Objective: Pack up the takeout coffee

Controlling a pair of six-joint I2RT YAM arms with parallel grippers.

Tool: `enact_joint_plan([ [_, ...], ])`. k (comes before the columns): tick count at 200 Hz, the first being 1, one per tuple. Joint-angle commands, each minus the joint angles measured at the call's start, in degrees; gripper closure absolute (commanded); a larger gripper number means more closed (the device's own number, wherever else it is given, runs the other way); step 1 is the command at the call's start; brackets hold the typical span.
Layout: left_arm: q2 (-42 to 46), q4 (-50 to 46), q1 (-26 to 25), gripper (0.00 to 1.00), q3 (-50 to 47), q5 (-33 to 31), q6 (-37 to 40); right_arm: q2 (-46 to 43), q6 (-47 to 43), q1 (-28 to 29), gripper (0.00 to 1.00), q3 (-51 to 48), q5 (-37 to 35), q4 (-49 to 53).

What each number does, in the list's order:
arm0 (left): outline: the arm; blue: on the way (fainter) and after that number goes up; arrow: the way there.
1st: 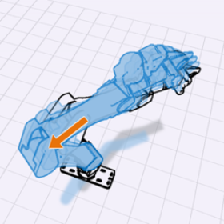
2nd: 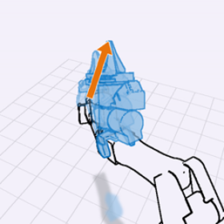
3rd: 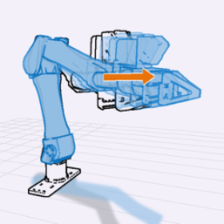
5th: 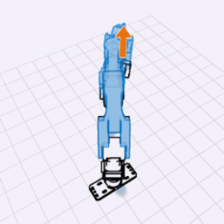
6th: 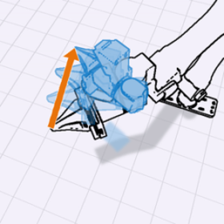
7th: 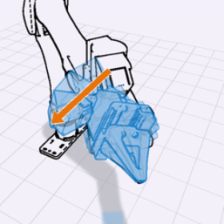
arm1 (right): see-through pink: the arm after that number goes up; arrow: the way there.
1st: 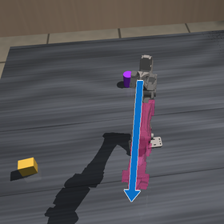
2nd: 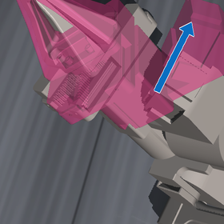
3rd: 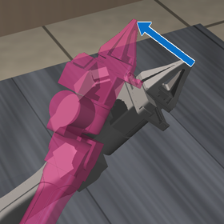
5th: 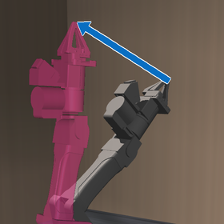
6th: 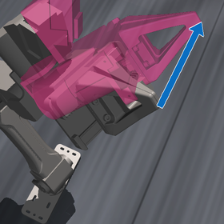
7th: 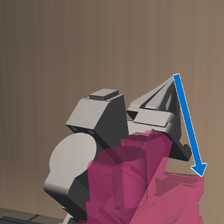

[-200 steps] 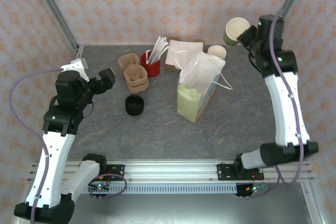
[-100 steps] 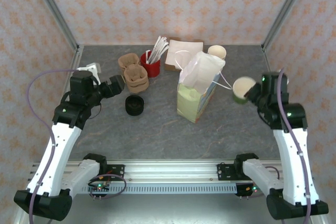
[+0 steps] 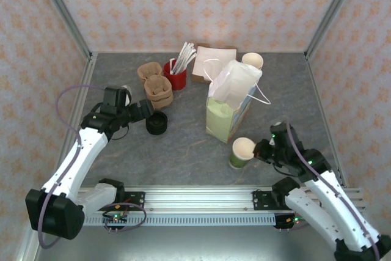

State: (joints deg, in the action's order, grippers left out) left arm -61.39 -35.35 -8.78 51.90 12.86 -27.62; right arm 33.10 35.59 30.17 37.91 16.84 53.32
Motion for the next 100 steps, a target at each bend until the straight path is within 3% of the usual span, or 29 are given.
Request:
enact_joint_plan([
  [1, -2.1, -0.4, -0.7, 0.04, -1.0, -0.6, -2.2, 1.2, 4.5, 11.8, 1.0, -2.2, -6.8, -13.4],
  [16, -4.0, -0.8, -0.6, 0.05, -1.0, -1.0, -2.7, 3.2, 4.7, 19.7, 1.0, -3.1, -11.1, -19.4],
  [35, -6.8, -0.8, -0.9, 0.07, -0.9, -1.0, -2.6, 8.0, 3.9, 25.3, 1.0, -2.8, -13.2, -25.4],
  [67, -10.7, -1.9, -1.7, 0.15, 0.2, -2.8, -2.6, 18.4, 0.5, 28.8, 1.0, 1.0, -11.7, -31.3],
  [100, -13.8, -1.7, -1.9, 0.28, 0.7, -2.5, -4.4, 27.1, 0.0, 31.8, 1.0, 4.2, -11.7, -37.9],
])
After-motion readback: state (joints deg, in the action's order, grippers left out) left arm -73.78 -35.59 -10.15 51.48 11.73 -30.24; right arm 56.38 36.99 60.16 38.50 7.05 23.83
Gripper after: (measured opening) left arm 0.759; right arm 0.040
